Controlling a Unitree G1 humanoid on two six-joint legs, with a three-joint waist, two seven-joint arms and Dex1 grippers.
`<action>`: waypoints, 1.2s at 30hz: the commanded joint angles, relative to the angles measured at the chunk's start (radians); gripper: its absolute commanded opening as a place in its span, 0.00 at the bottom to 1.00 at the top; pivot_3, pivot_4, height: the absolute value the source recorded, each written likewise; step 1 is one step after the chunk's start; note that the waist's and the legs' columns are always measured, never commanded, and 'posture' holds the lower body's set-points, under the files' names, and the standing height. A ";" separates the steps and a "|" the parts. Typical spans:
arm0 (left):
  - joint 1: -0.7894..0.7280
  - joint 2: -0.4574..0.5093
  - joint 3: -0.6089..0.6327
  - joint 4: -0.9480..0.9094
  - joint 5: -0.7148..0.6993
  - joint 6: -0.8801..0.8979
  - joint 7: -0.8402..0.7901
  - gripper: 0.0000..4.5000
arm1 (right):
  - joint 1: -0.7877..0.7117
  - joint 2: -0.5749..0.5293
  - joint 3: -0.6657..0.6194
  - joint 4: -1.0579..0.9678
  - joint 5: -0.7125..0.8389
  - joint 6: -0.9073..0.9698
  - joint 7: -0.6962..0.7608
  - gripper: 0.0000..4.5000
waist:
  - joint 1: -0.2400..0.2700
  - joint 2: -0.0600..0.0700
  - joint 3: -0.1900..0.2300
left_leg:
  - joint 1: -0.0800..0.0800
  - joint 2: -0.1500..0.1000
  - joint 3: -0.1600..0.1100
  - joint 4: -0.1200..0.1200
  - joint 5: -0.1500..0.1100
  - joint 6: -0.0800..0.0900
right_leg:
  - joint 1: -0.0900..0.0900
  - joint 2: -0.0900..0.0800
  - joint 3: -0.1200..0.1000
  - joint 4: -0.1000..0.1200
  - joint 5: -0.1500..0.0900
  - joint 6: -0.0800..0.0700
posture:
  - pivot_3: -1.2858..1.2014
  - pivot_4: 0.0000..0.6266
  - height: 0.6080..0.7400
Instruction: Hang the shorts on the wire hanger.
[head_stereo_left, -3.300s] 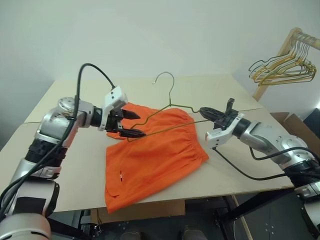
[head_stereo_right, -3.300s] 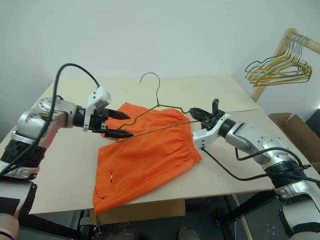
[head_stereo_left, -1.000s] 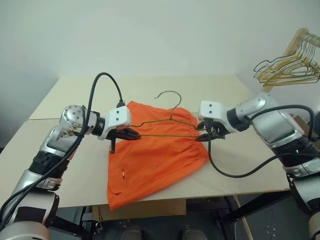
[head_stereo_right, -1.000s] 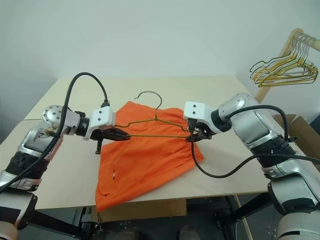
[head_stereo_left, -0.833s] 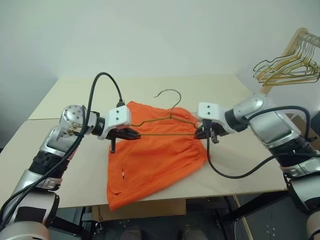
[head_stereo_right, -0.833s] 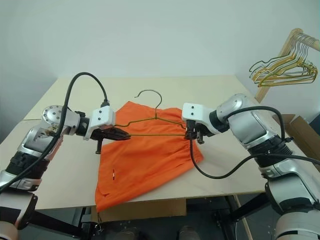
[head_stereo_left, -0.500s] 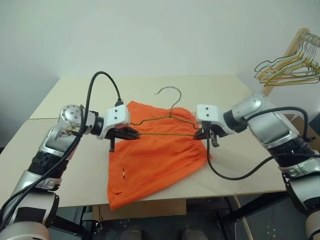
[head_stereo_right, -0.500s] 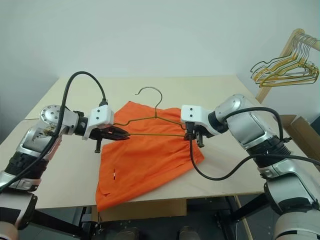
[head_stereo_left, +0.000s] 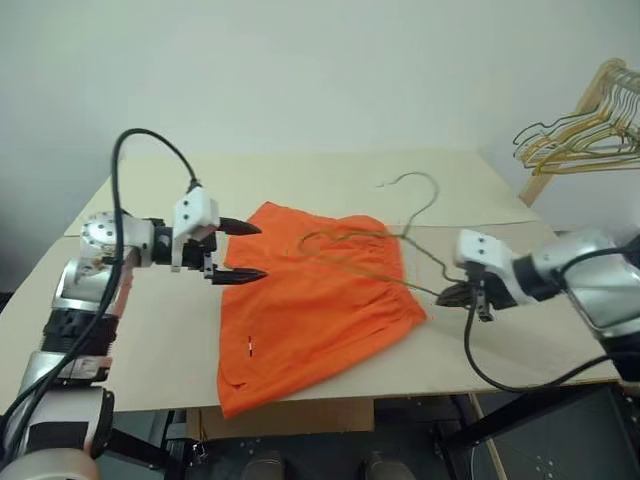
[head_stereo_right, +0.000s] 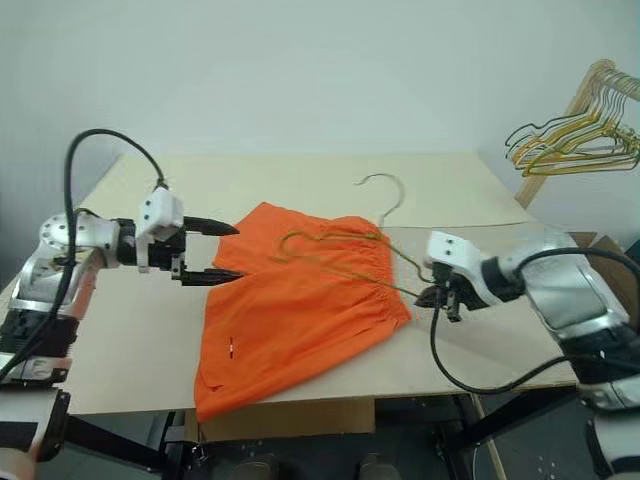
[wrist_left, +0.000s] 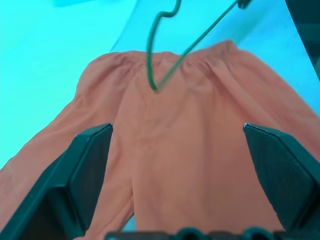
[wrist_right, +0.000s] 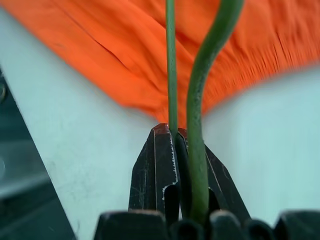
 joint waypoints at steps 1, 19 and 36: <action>0.036 0.002 0.084 -0.181 -0.146 0.129 0.027 0.99 | 0.065 0.002 -0.142 -0.016 0.081 0.232 -0.092 0.00 | -0.001 0.000 0.000 | 0.000 0.000 -0.001 0.000 0.000 0.000 | 0.000 0.000 0.000 0.000 0.000 0.000 | 0.53 0.00 1.00; 0.122 -0.011 0.025 -0.359 -0.207 0.136 0.011 0.99 | 0.111 -0.004 -0.200 0.261 0.331 0.689 -0.146 0.00 | -0.018 0.001 0.000 | 0.015 0.000 -0.002 -0.002 0.001 0.001 | 0.017 0.001 0.001 -0.004 0.003 -0.001 | 0.52 0.00 1.00; 0.153 0.007 0.033 -0.385 -0.204 0.136 0.025 0.99 | -0.033 -0.039 0.089 0.446 0.346 0.533 0.127 0.00 | -0.024 0.001 0.000 | 0.015 0.000 -0.007 -0.002 0.001 0.001 | 0.017 0.001 0.001 -0.005 0.003 0.000 | 0.54 0.00 1.00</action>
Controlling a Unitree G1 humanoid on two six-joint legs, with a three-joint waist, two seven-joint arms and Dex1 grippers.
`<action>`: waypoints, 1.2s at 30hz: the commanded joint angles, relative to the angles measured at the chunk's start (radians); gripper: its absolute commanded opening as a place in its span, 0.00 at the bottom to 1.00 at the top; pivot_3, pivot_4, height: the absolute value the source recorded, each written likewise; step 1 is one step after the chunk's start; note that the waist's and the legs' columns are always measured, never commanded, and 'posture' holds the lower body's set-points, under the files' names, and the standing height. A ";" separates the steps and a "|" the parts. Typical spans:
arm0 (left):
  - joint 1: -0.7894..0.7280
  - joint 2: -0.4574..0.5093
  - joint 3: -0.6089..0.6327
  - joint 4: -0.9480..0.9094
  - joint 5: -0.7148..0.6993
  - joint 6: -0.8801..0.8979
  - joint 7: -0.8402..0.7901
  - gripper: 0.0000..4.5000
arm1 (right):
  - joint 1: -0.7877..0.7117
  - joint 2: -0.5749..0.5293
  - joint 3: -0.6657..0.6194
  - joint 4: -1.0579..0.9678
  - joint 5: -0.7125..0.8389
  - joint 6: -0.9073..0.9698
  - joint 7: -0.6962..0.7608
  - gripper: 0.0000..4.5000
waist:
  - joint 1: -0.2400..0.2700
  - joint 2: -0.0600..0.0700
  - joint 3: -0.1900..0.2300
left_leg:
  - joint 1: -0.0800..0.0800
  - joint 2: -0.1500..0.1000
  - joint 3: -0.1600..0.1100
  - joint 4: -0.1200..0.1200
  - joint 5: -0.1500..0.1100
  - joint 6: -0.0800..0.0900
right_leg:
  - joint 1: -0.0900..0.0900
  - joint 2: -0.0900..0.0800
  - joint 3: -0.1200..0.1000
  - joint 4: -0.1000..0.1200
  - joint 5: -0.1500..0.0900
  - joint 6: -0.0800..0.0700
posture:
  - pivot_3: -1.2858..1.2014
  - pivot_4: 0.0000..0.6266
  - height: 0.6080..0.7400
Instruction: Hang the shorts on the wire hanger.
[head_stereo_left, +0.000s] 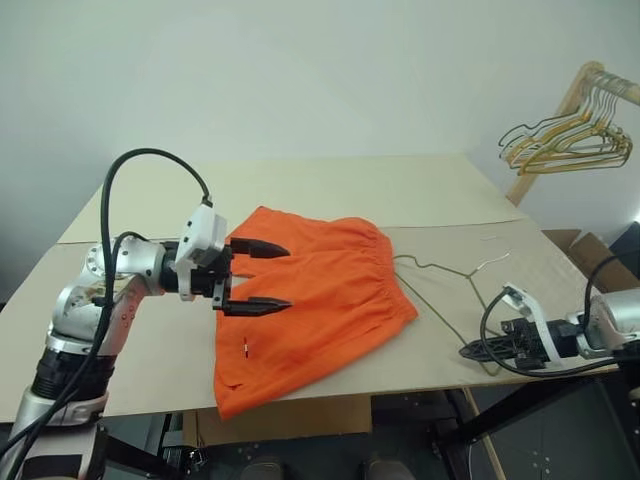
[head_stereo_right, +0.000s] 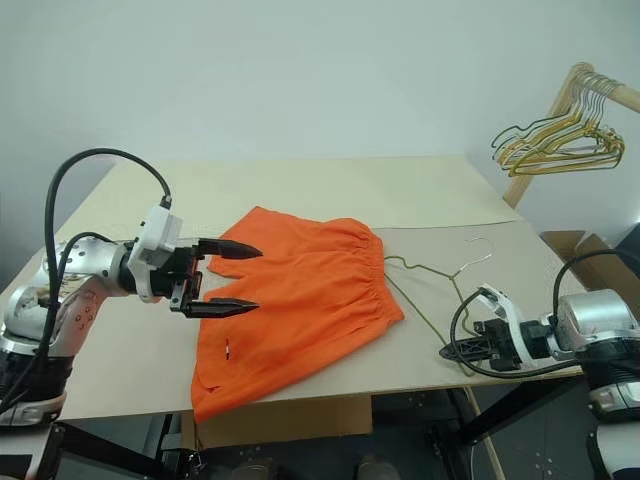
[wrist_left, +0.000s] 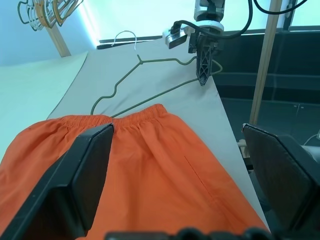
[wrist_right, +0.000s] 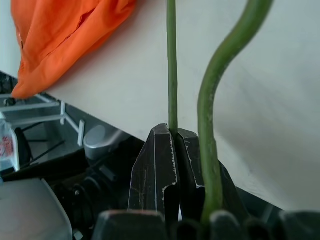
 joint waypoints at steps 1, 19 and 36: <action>0.002 0.015 0.022 -0.031 -0.010 -0.006 0.010 0.99 | -0.014 -0.052 0.016 -0.013 0.006 -0.061 0.098 0.00 | 0.002 0.000 0.000 | 0.000 0.000 0.000 0.000 0.000 0.000 | 0.000 0.000 0.000 0.000 0.000 0.000 | 0.54 0.00 1.00; 0.019 0.046 0.026 -0.050 -0.017 -0.002 0.012 0.99 | 0.006 -0.072 0.116 -0.075 -0.048 -0.178 0.169 0.00 | 0.021 0.000 0.000 | 0.001 0.000 0.001 0.000 0.000 0.000 | 0.000 0.000 0.000 0.000 0.000 0.000 | 0.55 0.00 1.00; 0.024 0.068 0.026 -0.055 -0.007 -0.015 0.002 0.99 | -0.152 0.164 0.094 0.163 -0.114 -0.201 0.089 0.00 | 0.045 0.000 0.000 | 0.000 0.000 0.001 0.000 0.000 0.000 | 0.000 0.000 0.000 -0.001 0.000 0.000 | 0.56 0.00 1.00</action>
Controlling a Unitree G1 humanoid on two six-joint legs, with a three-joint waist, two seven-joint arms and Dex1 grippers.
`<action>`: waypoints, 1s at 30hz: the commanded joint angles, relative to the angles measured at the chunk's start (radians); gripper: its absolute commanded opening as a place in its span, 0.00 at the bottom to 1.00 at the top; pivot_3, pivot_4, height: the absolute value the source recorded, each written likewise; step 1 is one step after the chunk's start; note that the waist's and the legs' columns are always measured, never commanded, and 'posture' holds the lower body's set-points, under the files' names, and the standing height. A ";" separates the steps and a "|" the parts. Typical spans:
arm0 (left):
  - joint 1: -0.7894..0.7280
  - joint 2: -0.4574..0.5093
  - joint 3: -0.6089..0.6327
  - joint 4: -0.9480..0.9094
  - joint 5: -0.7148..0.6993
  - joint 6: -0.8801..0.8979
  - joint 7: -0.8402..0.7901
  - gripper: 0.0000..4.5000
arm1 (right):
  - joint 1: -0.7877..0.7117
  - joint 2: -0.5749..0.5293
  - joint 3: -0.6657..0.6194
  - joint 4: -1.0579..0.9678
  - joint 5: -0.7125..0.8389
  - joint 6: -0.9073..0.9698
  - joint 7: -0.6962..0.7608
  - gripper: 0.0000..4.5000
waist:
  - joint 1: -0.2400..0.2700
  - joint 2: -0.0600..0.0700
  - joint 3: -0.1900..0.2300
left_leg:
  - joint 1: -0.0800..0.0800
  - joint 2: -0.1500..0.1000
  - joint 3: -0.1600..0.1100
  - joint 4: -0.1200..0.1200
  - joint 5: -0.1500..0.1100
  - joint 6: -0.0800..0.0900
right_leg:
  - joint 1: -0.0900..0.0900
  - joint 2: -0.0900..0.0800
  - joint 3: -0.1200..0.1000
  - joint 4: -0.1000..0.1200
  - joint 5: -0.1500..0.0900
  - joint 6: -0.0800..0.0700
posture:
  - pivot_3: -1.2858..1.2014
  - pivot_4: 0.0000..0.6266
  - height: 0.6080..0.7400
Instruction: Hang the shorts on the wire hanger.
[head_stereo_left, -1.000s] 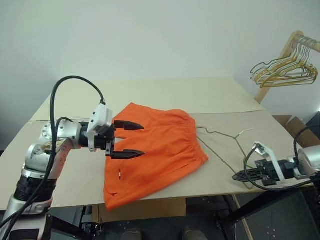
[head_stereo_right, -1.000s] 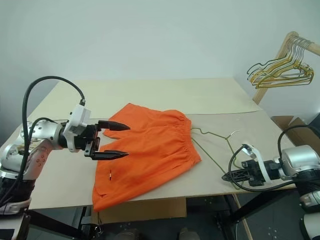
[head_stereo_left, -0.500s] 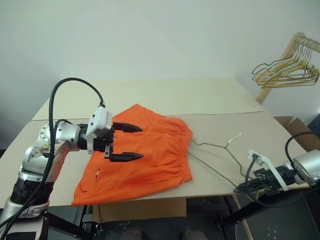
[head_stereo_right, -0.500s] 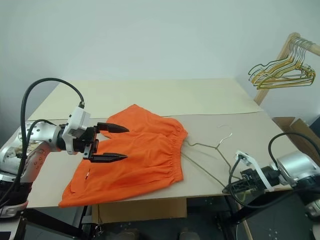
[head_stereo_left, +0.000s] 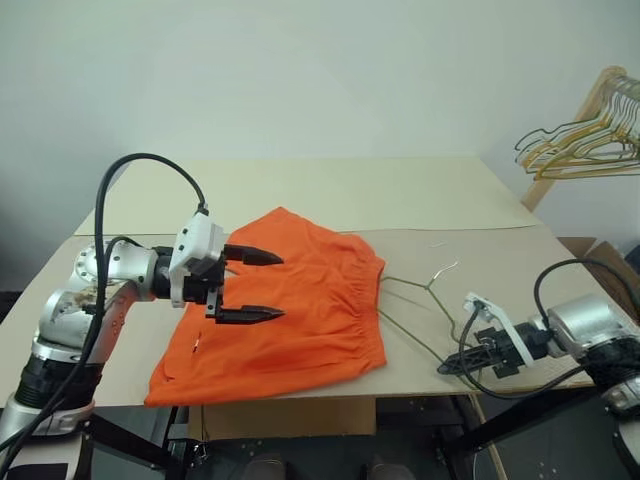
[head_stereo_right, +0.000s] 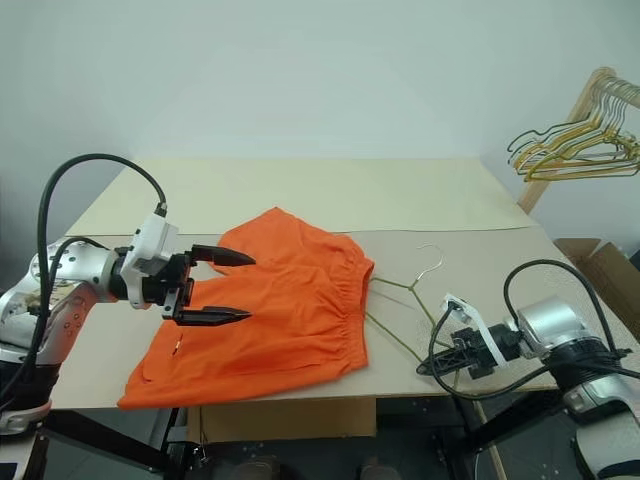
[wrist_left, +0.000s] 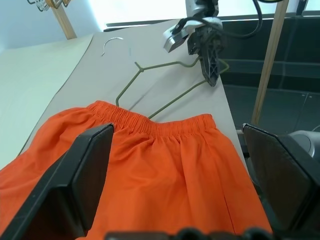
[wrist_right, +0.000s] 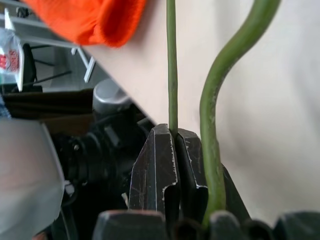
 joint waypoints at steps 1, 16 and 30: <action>-0.011 0.014 0.022 -0.018 -0.007 -0.010 0.004 0.99 | -0.086 0.052 -0.093 0.130 -0.010 -0.001 -0.071 0.00 | 0.003 0.000 0.000 | 0.000 0.000 0.000 0.000 0.000 0.000 | 0.000 0.000 0.000 0.000 0.000 0.000 | 0.56 0.00 1.00; -0.020 0.018 0.009 -0.029 -0.008 0.003 0.017 0.99 | -0.045 0.149 -0.129 0.040 0.040 0.103 -0.122 0.00 | 0.008 0.000 0.000 | -0.003 0.000 -0.002 0.000 0.000 0.000 | -0.001 0.000 -0.002 0.000 0.000 0.000 | 0.56 0.00 1.00; -0.021 0.028 0.006 -0.026 -0.001 0.001 0.008 0.99 | -0.078 0.157 -0.285 0.075 0.047 0.059 -0.203 0.00 | 0.009 0.000 0.000 | -0.003 0.000 -0.002 -0.001 0.000 0.000 | -0.001 -0.001 -0.002 -0.001 0.000 0.000 | 0.56 0.00 1.00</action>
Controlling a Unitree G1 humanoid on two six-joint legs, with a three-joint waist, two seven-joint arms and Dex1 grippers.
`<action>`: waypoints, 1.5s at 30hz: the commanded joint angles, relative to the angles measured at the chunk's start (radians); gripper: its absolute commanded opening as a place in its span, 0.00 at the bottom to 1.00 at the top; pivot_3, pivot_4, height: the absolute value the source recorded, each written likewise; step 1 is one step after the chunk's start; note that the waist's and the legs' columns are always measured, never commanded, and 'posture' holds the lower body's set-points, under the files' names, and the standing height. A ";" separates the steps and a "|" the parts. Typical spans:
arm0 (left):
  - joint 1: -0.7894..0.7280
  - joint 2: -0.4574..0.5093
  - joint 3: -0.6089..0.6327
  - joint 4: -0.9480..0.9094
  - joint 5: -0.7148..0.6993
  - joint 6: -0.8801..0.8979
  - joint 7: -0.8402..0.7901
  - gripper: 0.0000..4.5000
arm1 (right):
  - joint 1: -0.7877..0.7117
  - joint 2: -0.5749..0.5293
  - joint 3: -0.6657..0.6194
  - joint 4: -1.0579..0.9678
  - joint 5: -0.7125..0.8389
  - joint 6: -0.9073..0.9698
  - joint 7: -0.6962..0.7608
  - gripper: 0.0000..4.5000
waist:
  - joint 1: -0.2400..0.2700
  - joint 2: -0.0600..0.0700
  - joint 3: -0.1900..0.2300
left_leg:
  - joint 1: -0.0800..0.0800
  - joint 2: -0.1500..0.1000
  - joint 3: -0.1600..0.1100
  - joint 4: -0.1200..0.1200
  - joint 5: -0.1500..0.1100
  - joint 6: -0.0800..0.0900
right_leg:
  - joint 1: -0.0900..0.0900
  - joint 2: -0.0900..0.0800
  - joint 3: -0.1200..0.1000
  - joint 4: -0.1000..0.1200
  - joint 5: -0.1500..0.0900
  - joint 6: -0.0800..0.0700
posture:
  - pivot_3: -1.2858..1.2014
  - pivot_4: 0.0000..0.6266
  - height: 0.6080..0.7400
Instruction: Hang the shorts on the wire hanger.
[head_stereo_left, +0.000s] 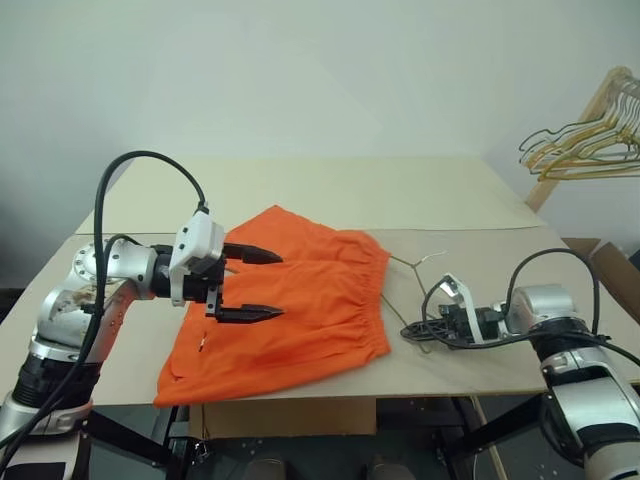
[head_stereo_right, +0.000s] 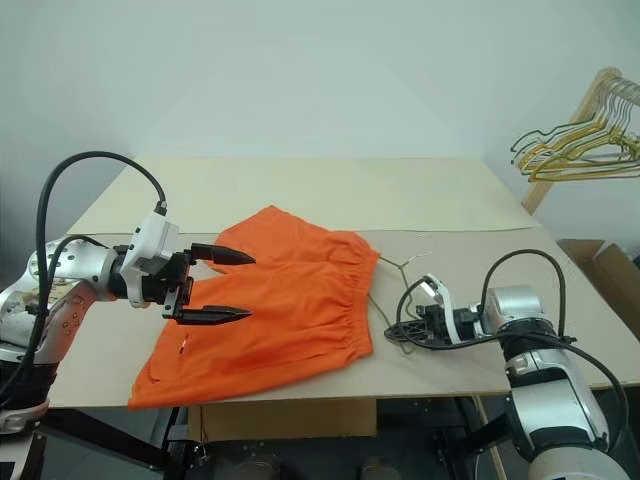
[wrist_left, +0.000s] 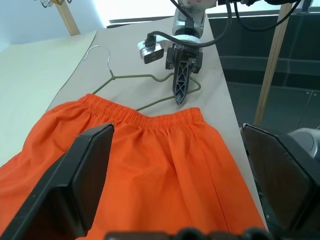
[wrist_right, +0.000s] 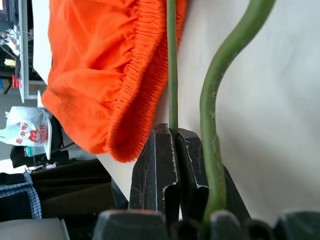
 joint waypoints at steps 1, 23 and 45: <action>-0.016 0.016 0.012 -0.016 -0.001 -0.006 -0.001 0.99 | 0.014 -0.051 -0.054 -0.129 0.024 -0.032 -0.002 0.00 | 0.001 0.000 0.000 | 0.000 0.000 0.000 0.000 0.000 0.000 | 0.000 0.000 0.000 0.000 0.000 0.000 | 0.56 0.00 1.00; -0.544 0.012 -0.134 0.663 0.328 -0.483 -0.252 0.99 | -0.217 -0.093 0.280 -0.792 -0.219 -0.247 -0.136 0.00 | -0.027 0.002 0.002 | -0.009 0.000 0.007 0.001 0.000 0.000 | -0.010 0.000 -0.001 0.001 0.000 0.000 | 0.53 0.00 1.00; -0.764 -0.124 -0.458 1.094 0.447 -0.743 -0.303 0.99 | -0.230 -0.098 0.305 -0.826 -0.246 -0.272 -0.083 0.00 | -0.050 0.002 0.002 | -0.019 0.001 0.006 0.007 0.000 0.000 | -0.019 0.000 -0.002 0.005 0.001 0.000 | 0.52 0.00 1.00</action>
